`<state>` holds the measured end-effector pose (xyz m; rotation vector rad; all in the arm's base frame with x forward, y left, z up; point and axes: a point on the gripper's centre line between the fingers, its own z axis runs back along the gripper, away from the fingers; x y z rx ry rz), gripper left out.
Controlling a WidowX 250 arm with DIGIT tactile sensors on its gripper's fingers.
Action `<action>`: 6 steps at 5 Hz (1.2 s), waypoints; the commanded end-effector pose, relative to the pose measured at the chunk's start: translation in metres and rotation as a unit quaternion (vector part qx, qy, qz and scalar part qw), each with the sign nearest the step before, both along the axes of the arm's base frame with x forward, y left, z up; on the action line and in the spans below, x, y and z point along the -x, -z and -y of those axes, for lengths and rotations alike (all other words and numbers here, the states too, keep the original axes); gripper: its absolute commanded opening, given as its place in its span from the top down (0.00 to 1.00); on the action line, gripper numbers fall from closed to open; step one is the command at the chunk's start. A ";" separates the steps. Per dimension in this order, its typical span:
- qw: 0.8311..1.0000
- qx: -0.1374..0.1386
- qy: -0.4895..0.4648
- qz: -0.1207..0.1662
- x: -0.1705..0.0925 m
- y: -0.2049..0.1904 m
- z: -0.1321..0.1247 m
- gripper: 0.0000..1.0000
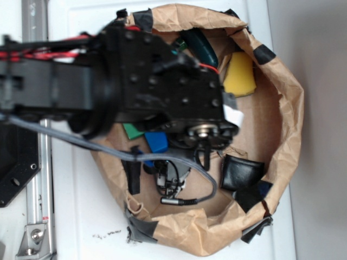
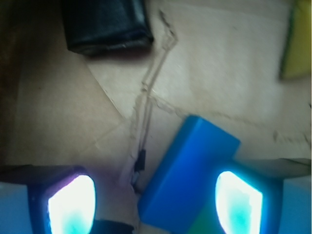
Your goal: Grab the blue block.
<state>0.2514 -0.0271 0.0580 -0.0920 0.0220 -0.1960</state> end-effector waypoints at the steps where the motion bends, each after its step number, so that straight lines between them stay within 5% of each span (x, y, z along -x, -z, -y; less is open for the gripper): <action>1: 1.000 0.000 0.005 0.004 0.008 0.008 -0.007 0.00; 3: 1.000 -0.021 0.002 -0.008 0.011 0.015 -0.028 0.00; 4: 1.000 0.009 0.008 -0.018 0.010 0.046 -0.017 0.00; 5: 0.998 0.034 0.025 -0.038 0.014 0.069 0.020 0.00; 6: 0.999 0.028 0.019 -0.040 0.022 0.067 0.041 0.01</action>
